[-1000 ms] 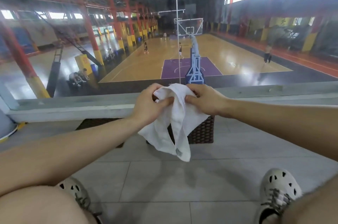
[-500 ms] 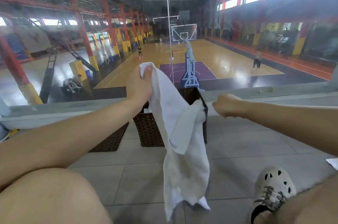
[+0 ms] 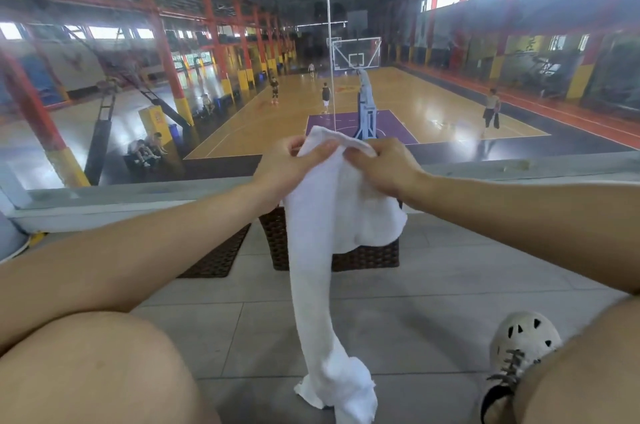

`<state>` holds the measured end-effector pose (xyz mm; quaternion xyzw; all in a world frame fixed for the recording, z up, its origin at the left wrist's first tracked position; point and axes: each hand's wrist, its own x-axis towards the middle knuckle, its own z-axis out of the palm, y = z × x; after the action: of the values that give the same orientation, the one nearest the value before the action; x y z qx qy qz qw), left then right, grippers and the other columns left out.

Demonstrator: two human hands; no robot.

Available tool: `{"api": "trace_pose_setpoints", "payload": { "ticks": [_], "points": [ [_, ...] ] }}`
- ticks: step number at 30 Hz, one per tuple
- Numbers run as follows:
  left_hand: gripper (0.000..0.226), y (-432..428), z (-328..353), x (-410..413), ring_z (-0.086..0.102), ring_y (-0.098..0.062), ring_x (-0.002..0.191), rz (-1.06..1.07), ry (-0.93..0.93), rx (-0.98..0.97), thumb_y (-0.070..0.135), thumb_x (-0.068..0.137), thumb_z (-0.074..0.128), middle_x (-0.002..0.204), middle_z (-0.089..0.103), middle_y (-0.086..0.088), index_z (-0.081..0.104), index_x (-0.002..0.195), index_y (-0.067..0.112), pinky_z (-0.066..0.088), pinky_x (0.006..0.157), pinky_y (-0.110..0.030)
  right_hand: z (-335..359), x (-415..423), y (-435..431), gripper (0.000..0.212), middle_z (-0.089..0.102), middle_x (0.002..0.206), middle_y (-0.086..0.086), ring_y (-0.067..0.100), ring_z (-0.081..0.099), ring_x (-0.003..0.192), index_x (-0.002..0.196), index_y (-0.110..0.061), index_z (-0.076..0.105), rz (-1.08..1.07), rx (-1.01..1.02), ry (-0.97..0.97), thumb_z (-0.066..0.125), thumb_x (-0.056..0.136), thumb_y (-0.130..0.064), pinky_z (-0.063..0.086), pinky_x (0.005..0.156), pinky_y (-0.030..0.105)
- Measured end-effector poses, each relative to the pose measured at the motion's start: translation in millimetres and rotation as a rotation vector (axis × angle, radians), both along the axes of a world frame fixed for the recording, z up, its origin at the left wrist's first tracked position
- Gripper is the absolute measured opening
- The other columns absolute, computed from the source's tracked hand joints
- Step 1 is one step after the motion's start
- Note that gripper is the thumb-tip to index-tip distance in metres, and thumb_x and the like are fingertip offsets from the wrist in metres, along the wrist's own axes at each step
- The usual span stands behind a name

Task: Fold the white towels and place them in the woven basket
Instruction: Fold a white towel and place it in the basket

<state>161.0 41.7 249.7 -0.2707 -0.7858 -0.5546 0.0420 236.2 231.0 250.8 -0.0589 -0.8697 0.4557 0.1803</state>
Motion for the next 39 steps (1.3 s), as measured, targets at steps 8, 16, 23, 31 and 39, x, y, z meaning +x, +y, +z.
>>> {"api": "trace_pose_setpoints", "payload": {
  "ticks": [8, 16, 23, 31, 39],
  "points": [
    [0.025, -20.9, -70.1, -16.0, 0.071, -0.023, 0.115, -0.177, -0.397, -0.387, 0.028, 0.099, 0.073, 0.119, 0.075, -0.006, 0.064, 0.11, 0.008, 0.058, 0.105, -0.047, 2.1, -7.5, 35.7, 0.032, 0.075, 0.102, 0.012, 0.03, 0.071, 0.093, 0.107, -0.009, 0.074, -0.187, 0.031, -0.013, 0.056, 0.101, -0.034, 0.059, 0.077, 0.039],
    [0.016, 1.2, -42.1, 6.1, 0.042, -0.008, 0.059, -0.264, 0.183, -0.431, 0.029, 0.11, 0.059, 0.064, 0.054, 0.006, 0.053, 0.098, 0.022, 0.036, 0.059, -0.018, -19.7, 11.9, 16.1, 0.121, 0.047, 0.161, -0.001, 0.025, 0.047, 0.143, 0.164, -0.029, 0.021, 0.18, 0.624, 0.028, 0.09, 0.07, -0.063, 0.04, 0.116, 0.05],
    [0.033, -17.4, -35.3, -12.7, 0.064, -0.006, 0.075, -0.204, 0.108, -0.589, 0.048, 0.088, 0.086, 0.088, 0.074, 0.007, 0.067, 0.101, 0.024, 0.05, 0.066, -0.026, -18.2, -6.0, 14.8, 0.035, 0.055, 0.066, -0.003, 0.016, 0.05, 0.062, 0.072, -0.013, 0.063, 0.032, 0.526, 0.036, 0.071, 0.093, -0.04, 0.038, 0.056, 0.033],
    [0.049, -46.3, -54.2, -30.0, 0.044, -0.009, 0.055, -0.008, 0.14, -0.651, 0.047, 0.09, 0.084, 0.058, 0.053, -0.003, 0.066, 0.064, 0.01, 0.029, 0.055, -0.029, -20.1, 7.8, 13.9, 0.055, 0.067, 0.112, -0.007, 0.019, 0.064, 0.1, 0.115, -0.024, 0.065, 0.135, 0.758, -0.306, 0.083, 0.077, -0.06, 0.055, 0.085, 0.036],
    [0.022, -24.2, -28.0, -11.8, 0.058, -0.007, 0.064, 0.029, 0.419, -0.619, 0.044, 0.089, 0.084, 0.067, 0.067, 0.012, 0.076, 0.075, 0.03, 0.036, 0.058, -0.03, -26.8, 0.6, -9.6, 0.022, 0.075, 0.066, 0.0, 0.017, 0.074, 0.061, 0.081, -0.017, 0.074, 0.065, 0.462, -0.138, 0.073, 0.094, -0.035, 0.066, 0.072, 0.041]
  ]
}}
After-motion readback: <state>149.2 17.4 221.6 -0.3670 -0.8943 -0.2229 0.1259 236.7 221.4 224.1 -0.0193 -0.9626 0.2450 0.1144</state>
